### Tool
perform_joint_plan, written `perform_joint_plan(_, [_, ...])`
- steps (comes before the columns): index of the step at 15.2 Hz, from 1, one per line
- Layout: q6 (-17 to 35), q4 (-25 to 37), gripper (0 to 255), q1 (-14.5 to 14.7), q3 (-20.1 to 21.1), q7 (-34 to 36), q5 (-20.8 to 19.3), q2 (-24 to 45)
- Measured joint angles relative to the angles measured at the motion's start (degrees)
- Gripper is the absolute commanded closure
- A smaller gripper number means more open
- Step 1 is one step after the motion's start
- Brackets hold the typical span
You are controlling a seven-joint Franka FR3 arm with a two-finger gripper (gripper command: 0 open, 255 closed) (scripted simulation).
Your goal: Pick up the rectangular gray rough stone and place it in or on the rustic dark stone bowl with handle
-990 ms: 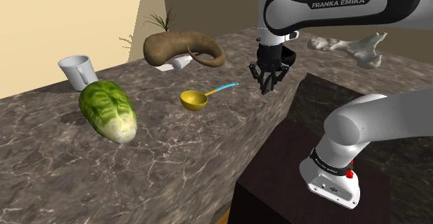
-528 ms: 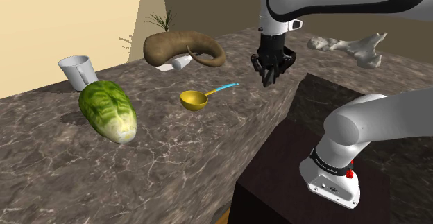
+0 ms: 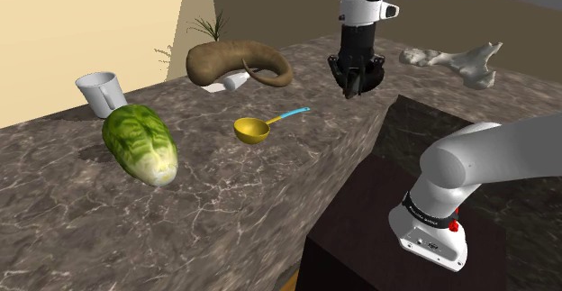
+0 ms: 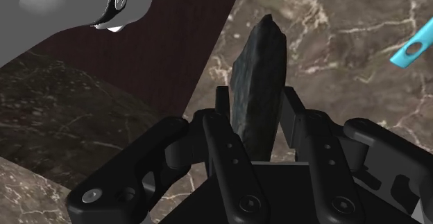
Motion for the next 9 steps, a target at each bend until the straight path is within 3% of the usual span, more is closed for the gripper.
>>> perform_joint_plan(9, [-6.24, 7.95, 255, -0.54, -0.9, 0.26, -0.95, 1.74])
